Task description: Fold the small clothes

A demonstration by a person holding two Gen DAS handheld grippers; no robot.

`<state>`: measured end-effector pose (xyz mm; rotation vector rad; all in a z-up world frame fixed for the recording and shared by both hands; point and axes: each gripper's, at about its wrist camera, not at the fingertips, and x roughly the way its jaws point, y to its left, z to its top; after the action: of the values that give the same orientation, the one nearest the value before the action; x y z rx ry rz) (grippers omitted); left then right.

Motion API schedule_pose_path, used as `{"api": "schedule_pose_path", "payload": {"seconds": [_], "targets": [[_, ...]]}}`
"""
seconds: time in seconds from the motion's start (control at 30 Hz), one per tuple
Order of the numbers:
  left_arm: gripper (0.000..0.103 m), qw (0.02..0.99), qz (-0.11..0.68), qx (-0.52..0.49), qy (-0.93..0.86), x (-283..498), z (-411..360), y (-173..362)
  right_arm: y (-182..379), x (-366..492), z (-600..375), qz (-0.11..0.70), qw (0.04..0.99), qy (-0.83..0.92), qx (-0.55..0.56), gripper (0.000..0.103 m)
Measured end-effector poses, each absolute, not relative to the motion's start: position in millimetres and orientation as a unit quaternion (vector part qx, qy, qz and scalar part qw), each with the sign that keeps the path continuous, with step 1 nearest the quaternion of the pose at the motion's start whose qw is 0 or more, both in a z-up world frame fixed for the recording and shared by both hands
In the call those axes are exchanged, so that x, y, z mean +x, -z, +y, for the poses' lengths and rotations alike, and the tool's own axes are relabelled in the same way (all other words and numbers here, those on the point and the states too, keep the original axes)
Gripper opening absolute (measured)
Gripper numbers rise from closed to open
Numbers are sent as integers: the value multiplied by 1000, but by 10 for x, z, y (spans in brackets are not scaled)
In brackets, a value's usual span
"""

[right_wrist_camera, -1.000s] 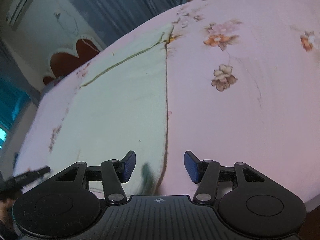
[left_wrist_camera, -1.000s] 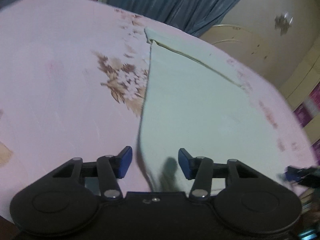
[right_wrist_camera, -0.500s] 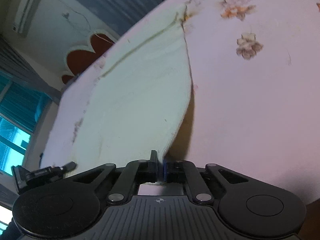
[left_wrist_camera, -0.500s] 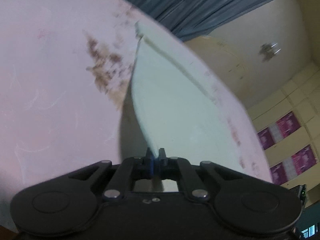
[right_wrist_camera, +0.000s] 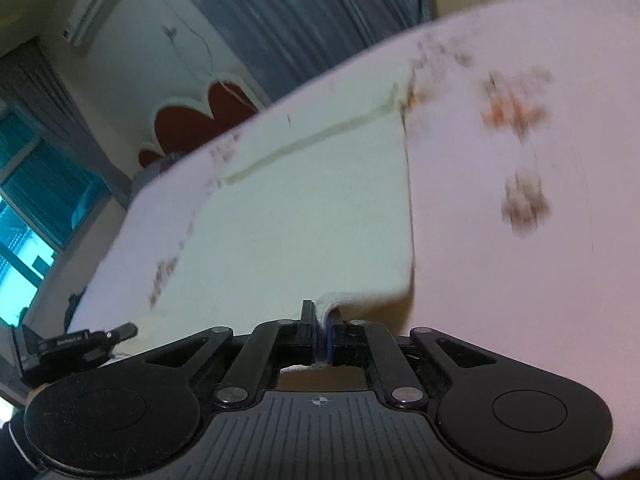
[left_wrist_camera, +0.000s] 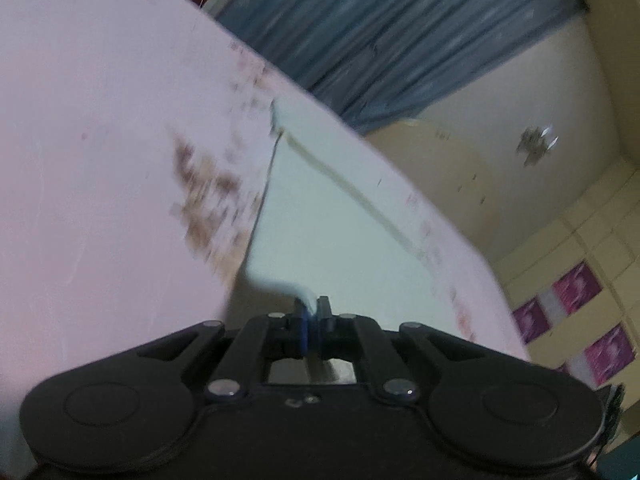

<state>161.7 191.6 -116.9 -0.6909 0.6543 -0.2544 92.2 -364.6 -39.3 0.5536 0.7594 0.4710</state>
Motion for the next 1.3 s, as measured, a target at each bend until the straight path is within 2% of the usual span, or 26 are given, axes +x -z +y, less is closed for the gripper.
{"api": "schedule_pose_path", "payload": {"seconds": [0.23,0.43,0.83,1.1,1.13,1.17,1.2,1.23,1.27,1.3], "targets": [[3,893,261,-336,146,2380,1824,780,-105,1655,-3637,308,892,-215,252,4],[3,893,257,-337,152,3312,1705,760,-243,2602,-3699,299,899,-189,260,4],[3,875,323,-337,131,4967,1764,1141,324,4382,-3762,364,863,-148,318,4],[6,861,371,-324,130,5481,1740,1405,817,4988,-3725,403,838,-137,342,4],[15,862,368,-321,133,5502,1738,1393,815,5014,-3712,401,840,-139,339,4],[31,864,366,-320,135,5516,1744,1380,808,5036,-3696,400,843,-137,333,4],[40,866,360,-319,135,5524,1756,1362,788,5049,-3676,397,847,-136,326,6],[57,872,350,-317,131,5517,1770,1334,768,5052,-3666,393,852,-133,320,24],[70,879,340,-310,126,5509,1777,1301,740,5042,-3664,384,860,-125,312,44],[71,884,333,-303,126,5502,1785,1273,679,5005,-3668,365,875,-109,300,88]]}}
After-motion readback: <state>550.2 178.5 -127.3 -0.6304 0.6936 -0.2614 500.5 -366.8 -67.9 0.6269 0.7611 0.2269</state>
